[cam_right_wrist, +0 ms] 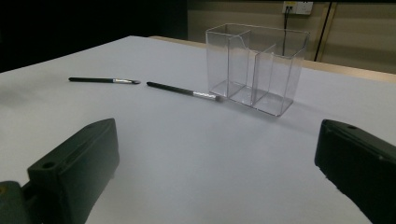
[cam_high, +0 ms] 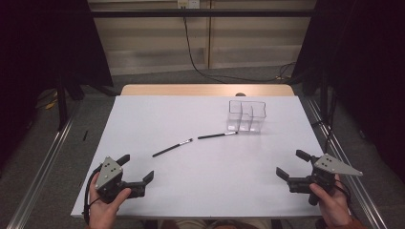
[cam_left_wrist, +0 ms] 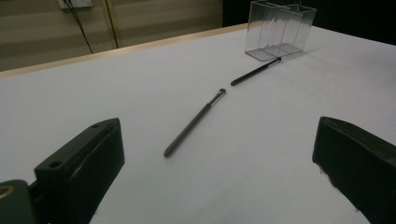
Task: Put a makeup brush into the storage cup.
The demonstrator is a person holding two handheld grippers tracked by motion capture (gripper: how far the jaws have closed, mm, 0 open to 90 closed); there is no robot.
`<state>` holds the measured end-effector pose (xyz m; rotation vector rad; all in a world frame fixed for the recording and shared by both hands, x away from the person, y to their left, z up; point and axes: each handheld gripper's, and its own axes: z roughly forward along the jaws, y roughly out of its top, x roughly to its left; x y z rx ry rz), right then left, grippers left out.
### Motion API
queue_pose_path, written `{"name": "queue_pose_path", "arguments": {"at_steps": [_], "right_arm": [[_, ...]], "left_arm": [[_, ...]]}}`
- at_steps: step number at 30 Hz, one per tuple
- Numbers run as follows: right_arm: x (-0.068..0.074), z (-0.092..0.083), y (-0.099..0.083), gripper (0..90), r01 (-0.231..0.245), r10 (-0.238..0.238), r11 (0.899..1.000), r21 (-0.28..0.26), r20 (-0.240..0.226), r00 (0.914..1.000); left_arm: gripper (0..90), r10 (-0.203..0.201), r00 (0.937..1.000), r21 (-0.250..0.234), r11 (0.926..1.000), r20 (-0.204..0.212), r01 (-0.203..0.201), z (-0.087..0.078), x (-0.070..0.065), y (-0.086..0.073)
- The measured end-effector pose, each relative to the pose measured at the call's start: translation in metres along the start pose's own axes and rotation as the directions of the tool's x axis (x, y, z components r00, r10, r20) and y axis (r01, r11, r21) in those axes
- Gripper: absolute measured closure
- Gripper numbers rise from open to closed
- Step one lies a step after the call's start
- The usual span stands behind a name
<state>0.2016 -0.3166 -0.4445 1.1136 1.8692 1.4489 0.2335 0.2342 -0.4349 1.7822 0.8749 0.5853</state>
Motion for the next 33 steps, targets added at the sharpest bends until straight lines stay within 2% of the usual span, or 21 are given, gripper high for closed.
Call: {"name": "queue_pose_path", "arguments": {"at_steps": [2,3,5,8,17,25,26,31,33], "right_arm": [[0.0,0.0,0.0,0.0,0.001,-0.001,1.0,0.001,0.0,1.0],[0.0,0.0,0.0,0.0,0.0,0.0,1.0,0.001,0.002,1.0],[0.0,0.001,0.0,0.0,-0.006,0.006,1.0,0.002,0.003,1.0],[-0.001,0.001,0.0,0.0,-0.008,0.008,1.0,0.001,0.005,1.0],[0.0,0.002,0.0,0.0,-0.003,0.003,1.0,0.007,-0.008,1.0],[0.0,0.003,0.0,0.0,-0.004,0.004,1.0,0.007,-0.012,0.9999],[0.0,0.003,0.0,0.0,-0.004,0.004,1.0,0.007,-0.013,0.9999],[0.0,0.003,0.0,0.0,-0.003,0.003,1.0,0.006,-0.016,0.9999],[0.0,0.003,0.0,0.0,-0.006,0.006,1.0,0.007,-0.016,0.9999]], "left_arm": [[2.2,-0.006,1.0,-0.001,1.0,0.001,0.006,0.0,0.001,0.001],[2.3,-0.027,0.9996,0.002,0.9996,0.014,0.027,0.001,0.003,0.002],[2.2,-0.026,0.9994,0.01,0.9996,0.025,0.026,0.003,0.004,0.004],[2.4,-0.021,0.9993,0.014,0.9997,0.03,0.021,0.006,0.005,0.006],[2.4,0.017,0.996,0.046,0.9987,0.087,-0.021,0.025,-0.001,0.013],[3.4,0.03,0.9939,0.041,0.9986,0.106,-0.035,0.035,0.0,0.019],[3.3,0.014,0.9944,0.033,0.9993,0.104,-0.018,0.04,0.001,0.021],[2.9,0.001,0.9956,0.029,0.9996,0.094,-0.004,0.046,0.004,0.024],[2.8,-0.01,0.9947,0.031,0.9995,0.102,0.006,0.048,0.005,0.025]]}}
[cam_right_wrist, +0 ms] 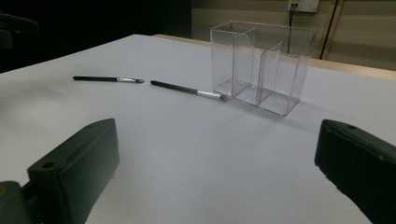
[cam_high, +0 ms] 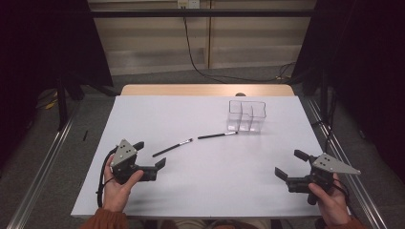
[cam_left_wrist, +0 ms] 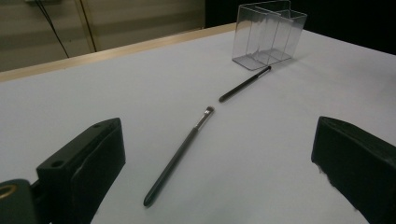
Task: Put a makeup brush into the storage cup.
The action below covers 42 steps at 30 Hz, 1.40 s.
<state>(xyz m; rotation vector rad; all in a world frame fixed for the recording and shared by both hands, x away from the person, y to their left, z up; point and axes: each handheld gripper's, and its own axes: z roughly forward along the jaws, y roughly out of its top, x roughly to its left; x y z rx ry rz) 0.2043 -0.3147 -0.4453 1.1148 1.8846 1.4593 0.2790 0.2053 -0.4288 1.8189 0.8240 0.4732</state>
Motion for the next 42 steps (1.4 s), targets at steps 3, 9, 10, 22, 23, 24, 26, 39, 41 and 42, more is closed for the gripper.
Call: {"name": "queue_pose_path", "arguments": {"at_steps": [3,9,10,22,23,24,26,39,41,42], "right_arm": [[0.0,0.0,0.0,0.0,0.0,0.0,1.0,-0.001,0.0,1.0],[0.001,0.001,0.0,0.0,0.01,-0.01,1.0,0.005,-0.012,0.9999],[0.002,0.001,0.0,0.0,0.008,-0.008,1.0,0.006,-0.014,0.9999],[0.001,0.002,0.0,0.0,0.008,-0.008,1.0,0.006,-0.023,0.9997],[0.001,0.002,0.0,0.0,0.007,-0.006,1.0,0.006,-0.023,0.9997],[0.001,0.002,0.0,0.0,0.006,-0.006,1.0,0.006,-0.023,0.9997],[0.002,0.002,0.0,0.0,0.008,-0.008,1.0,0.006,-0.023,0.9997],[0.001,0.003,0.0,0.0,0.006,-0.006,1.0,0.009,-0.023,0.9997],[0.001,0.003,0.0,0.0,0.008,-0.008,1.0,0.009,-0.025,0.9997],[0.002,0.002,0.0,0.0,0.008,-0.008,1.0,0.007,-0.025,0.9997]], "left_arm": [[2.9,-0.007,1.0,0.015,0.9999,0.006,0.007,0.002,0.002,0.002],[2.9,0.008,0.9996,0.022,0.9997,0.027,-0.009,0.015,0.005,0.011],[2.9,0.019,0.9995,0.024,0.9995,0.025,-0.02,0.017,0.005,0.012],[2.9,0.037,0.9977,0.046,0.9982,0.056,-0.039,0.04,0.007,0.024],[2.9,0.039,0.9976,0.047,0.998,0.057,-0.041,0.042,0.008,0.026],[2.9,0.037,0.9976,0.048,0.998,0.059,-0.04,0.043,0.009,0.027],[2.9,0.031,0.9977,0.049,0.9982,0.06,-0.034,0.046,0.011,0.029],[3.8,0.103,0.9915,0.172,0.9784,0.08,-0.115,0.064,0.019,0.045],[3.8,0.098,0.9914,0.186,0.976,0.086,-0.113,0.065,0.021,0.048],[3.8,0.107,0.9911,0.201,0.9721,0.08,-0.121,0.066,0.023,0.051]]}}
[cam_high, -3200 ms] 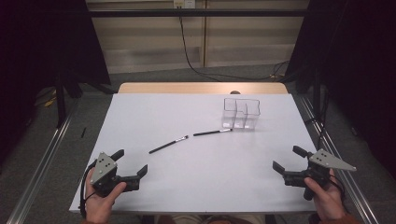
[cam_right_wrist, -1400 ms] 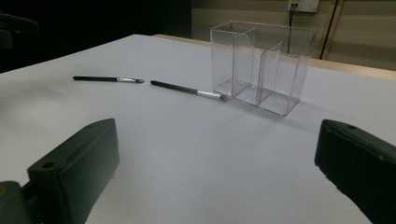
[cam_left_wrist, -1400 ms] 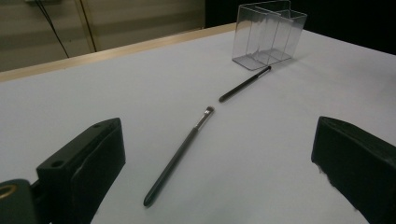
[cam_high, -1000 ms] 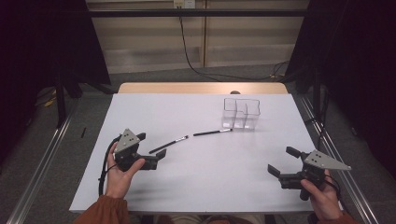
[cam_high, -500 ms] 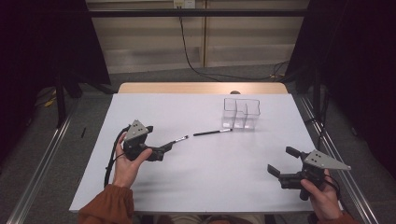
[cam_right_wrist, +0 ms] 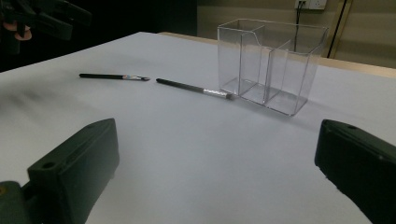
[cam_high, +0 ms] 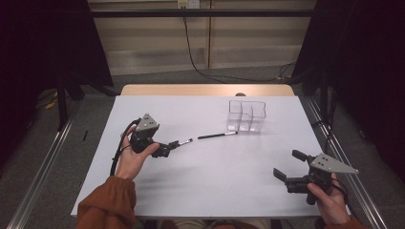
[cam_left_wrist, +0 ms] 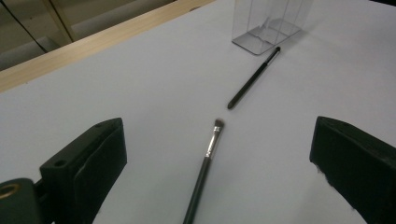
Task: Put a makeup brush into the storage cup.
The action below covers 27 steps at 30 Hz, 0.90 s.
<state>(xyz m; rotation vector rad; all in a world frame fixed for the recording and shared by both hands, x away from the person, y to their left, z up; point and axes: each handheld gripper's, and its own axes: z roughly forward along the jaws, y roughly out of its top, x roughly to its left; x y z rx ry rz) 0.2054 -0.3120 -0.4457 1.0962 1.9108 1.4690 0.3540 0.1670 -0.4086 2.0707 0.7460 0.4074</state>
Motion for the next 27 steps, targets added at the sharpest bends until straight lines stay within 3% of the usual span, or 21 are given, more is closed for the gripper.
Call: {"name": "queue_pose_path", "arguments": {"at_steps": [1,8,10,12,13,15,18,19,20,21,22,24,26,27], "right_arm": [[0.0,0.0,0.0,0.0,0.0,0.0,1.0,0.0,0.0,1.0],[0.0,0.0,0.0,0.0,-0.001,0.001,1.0,0.0,-0.001,1.0],[0.0,0.0,0.0,0.0,-0.001,0.001,1.0,0.001,-0.001,1.0],[0.0,0.0,0.0,0.0,0.0,0.0,1.0,0.001,-0.002,1.0],[0.0,0.0,0.0,0.0,0.001,-0.001,1.0,0.002,-0.002,1.0],[0.0,0.0,0.0,0.0,0.001,-0.001,1.0,0.002,-0.002,1.0],[0.0,0.0,0.0,0.0,0.001,-0.001,1.0,0.003,-0.002,1.0],[0.0,0.0,0.0,0.0,0.001,-0.001,1.0,0.003,-0.003,1.0],[0.0,0.0,0.0,0.0,0.001,-0.001,1.0,0.003,-0.003,1.0],[0.0,0.0,0.0,0.0,0.001,-0.001,1.0,0.004,-0.004,1.0],[0.0,0.0,0.0,0.0,0.002,-0.002,1.0,0.003,-0.004,1.0],[0.0,0.0,0.0,0.0,0.002,-0.002,1.0,0.003,-0.005,1.0],[0.0,0.0,0.0,0.0,0.002,-0.002,1.0,0.003,-0.006,1.0],[0.0,0.0,0.0,0.0,0.004,-0.004,1.0,0.004,-0.006,1.0]], "left_arm": [[3.8,0.011,0.9999,0.032,0.9994,0.007,-0.011,0.002,0.003,0.003],[4.1,0.019,0.9998,0.105,0.9943,0.006,-0.019,0.008,0.01,0.002],[4.4,0.018,0.9998,0.146,0.989,0.013,-0.019,0.012,0.013,0.0],[4.4,0.014,0.9997,0.158,0.9874,0.021,-0.018,0.014,0.015,0.0],[4.4,0.02,0.9993,0.201,0.9792,0.033,-0.026,0.017,0.017,0.001],[4.4,0.039,0.9985,0.224,0.9736,0.038,-0.047,0.018,0.018,0.004],[6.2,0.02,0.9982,0.23,0.9726,0.057,-0.033,0.021,0.02,0.005],[6.2,0.031,0.998,0.261,0.9642,0.056,-0.044,0.025,0.019,0.005],[6.4,0.031,0.998,0.261,0.9642,0.056,-0.044,0.025,0.019,0.005],[7.0,0.041,0.997,0.298,0.9528,0.065,-0.059,0.028,0.02,0.005],[7.5,0.052,0.9962,0.314,0.9469,0.071,-0.071,0.03,0.02,0.004],[7.8,0.054,0.9961,0.323,0.9434,0.069,-0.074,0.032,0.019,0.004],[7.2,0.06,0.9939,0.352,0.9316,0.092,-0.089,0.035,0.02,0.004],[7.0,0.049,0.9941,0.353,0.9323,0.096,-0.08,0.036,0.02,0.003]]}}
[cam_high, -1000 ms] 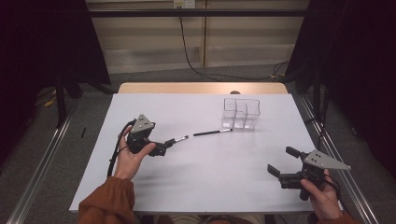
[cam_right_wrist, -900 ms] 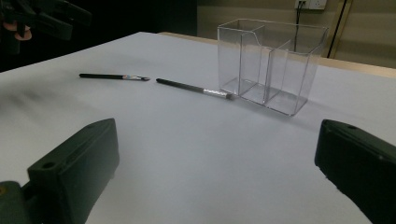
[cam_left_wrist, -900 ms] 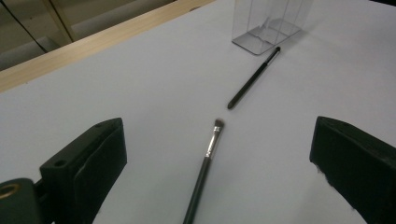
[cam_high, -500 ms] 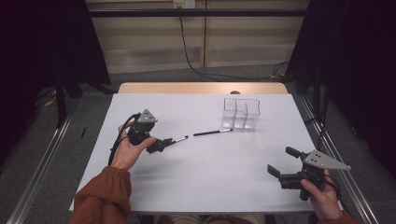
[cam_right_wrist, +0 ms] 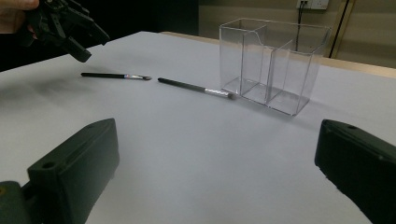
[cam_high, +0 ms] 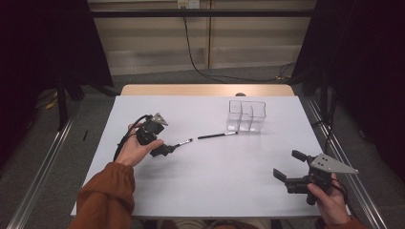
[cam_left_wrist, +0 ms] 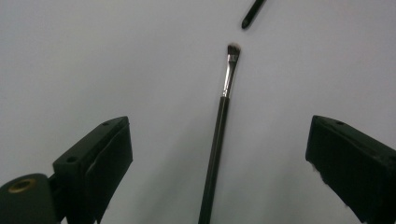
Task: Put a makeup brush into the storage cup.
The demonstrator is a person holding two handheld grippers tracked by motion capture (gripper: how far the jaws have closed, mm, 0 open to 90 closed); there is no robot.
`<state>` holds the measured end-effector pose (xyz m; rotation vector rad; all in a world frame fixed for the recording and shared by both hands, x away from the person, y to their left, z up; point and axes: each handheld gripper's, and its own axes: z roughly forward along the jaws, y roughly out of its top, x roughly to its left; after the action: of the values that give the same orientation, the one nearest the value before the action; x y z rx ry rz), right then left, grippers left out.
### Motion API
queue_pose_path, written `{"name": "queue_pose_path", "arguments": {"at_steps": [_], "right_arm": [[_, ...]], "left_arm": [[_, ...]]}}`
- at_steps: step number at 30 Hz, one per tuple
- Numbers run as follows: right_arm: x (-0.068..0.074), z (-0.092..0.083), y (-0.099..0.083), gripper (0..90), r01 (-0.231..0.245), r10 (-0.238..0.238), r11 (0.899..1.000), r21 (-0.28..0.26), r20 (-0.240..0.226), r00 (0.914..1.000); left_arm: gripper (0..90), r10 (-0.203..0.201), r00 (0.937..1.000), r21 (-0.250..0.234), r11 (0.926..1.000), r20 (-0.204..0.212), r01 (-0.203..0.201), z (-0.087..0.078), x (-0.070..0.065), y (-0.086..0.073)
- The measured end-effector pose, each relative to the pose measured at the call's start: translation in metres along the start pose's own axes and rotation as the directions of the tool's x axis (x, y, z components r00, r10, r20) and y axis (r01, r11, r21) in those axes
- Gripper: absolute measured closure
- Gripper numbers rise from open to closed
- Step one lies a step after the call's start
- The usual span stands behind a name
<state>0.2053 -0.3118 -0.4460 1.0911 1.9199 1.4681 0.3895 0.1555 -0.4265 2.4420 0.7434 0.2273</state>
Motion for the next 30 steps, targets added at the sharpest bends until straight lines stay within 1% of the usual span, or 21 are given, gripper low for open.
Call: {"name": "queue_pose_path", "arguments": {"at_steps": [1,2,3,6,7,9,10,12,14,15,17,18,19,20,21,23,24,25,27,28,30], "right_arm": [[0.0,0.0,0.0,0.0,0.003,-0.003,1.0,0.003,-0.001,1.0],[0.0,0.0,0.0,0.0,0.0,0.0,1.0,0.003,-0.002,1.0],[0.0,0.0,0.0,0.0,0.003,-0.003,1.0,0.003,-0.002,1.0],[0.0,0.0,0.0,0.0,0.004,-0.004,1.0,0.004,-0.003,1.0],[0.0,0.0,0.0,0.0,0.002,-0.002,1.0,0.004,-0.002,1.0],[0.0,0.0,0.0,0.0,0.002,-0.002,1.0,0.004,-0.003,1.0],[0.0,0.001,0.0,0.0,0.0,0.0,1.0,0.003,-0.002,1.0],[0.0,0.001,0.0,0.0,0.002,-0.002,1.0,0.006,-0.001,1.0],[0.0,0.001,0.0,0.0,0.002,-0.002,1.0,0.007,0.005,1.0],[0.0,0.001,0.0,0.0,0.001,-0.001,1.0,0.007,0.005,1.0],[0.0,0.001,0.0,0.0,0.0,0.0,1.0,0.006,0.005,1.0],[0.0,0.001,0.0,0.0,-0.001,0.001,1.0,0.005,0.004,1.0],[0.0,0.001,0.0,0.0,-0.001,0.001,1.0,0.005,0.003,1.0],[0.0,0.001,0.0,0.0,-0.001,0.001,1.0,0.005,0.003,1.0],[0.0,0.001,0.0,0.0,0.0,0.0,1.0,0.007,0.003,1.0],[0.0,0.001,0.0,0.0,0.003,-0.003,1.0,0.007,0.002,1.0],[0.0,0.001,0.0,0.0,0.003,-0.003,1.0,0.007,0.002,1.0],[0.0,0.001,0.0,0.0,0.005,-0.005,1.0,0.009,0.0,1.0],[0.001,0.001,0.0,0.0,0.003,-0.003,1.0,0.007,0.0,1.0],[0.001,0.001,0.0,0.0,0.002,-0.002,1.0,0.007,0.0,1.0],[0.001,0.001,0.0,0.0,0.004,-0.004,1.0,0.008,0.0,1.0]], "left_arm": [[7.0,0.017,0.9998,0.021,0.9996,0.005,-0.017,0.0,0.001,0.0],[6.5,0.014,0.9999,0.025,0.9996,-0.005,-0.014,0.001,0.002,0.0],[6.4,-0.013,0.9999,0.026,0.9996,0.002,0.013,0.004,0.001,-0.001],[6.5,0.017,0.9999,0.088,0.9959,0.003,-0.017,0.007,0.003,-0.003],[6.6,0.016,0.9999,0.097,0.9951,-0.003,-0.016,0.008,0.003,-0.003],[6.9,0.01,0.9999,0.115,0.9933,0.006,-0.011,0.009,0.003,-0.003],[7.5,0.014,0.9993,0.123,0.9922,0.034,-0.018,0.009,0.004,-0.003],[18.1,0.027,0.9992,0.126,0.9916,0.03,-0.031,0.01,0.003,-0.003],[20.7,0.033,0.9989,0.146,0.9886,0.033,-0.038,0.011,0.004,-0.001],[24.3,0.055,0.9979,0.163,0.9848,0.036,-0.06,0.011,0.004,0.0],[28.6,0.068,0.9971,0.186,0.9798,0.034,-0.073,0.013,0.004,0.002],[31.2,0.068,0.9971,0.186,0.9798,0.034,-0.073,0.013,0.004,0.002],[34.6,0.087,0.9954,0.215,0.972,0.04,-0.094,0.015,0.004,0.004],[36.5,0.087,0.9954,0.215,0.972,0.04,-0.094,0.015,0.004,0.004],[37.8,0.097,0.9943,0.235,0.9665,0.044,-0.105,0.017,0.003,0.006],[41.4,0.094,0.9947,0.243,0.9647,0.041,-0.102,0.018,0.002,0.006],[41.4,0.099,0.994,0.262,0.9591,0.046,-0.108,0.02,0.002,0.007],[45.6,0.114,0.9924,0.294,0.9481,0.047,-0.123,0.02,0.003,0.007],[48.9,0.11,0.9929,0.298,0.947,0.046,-0.119,0.021,0.004,0.005],[50.2,0.111,0.9925,0.31,0.943,0.051,-0.122,0.02,0.005,0.004],[54.1,0.107,0.9926,0.315,0.9414,0.057,-0.12,0.02,0.006,0.003]]}}
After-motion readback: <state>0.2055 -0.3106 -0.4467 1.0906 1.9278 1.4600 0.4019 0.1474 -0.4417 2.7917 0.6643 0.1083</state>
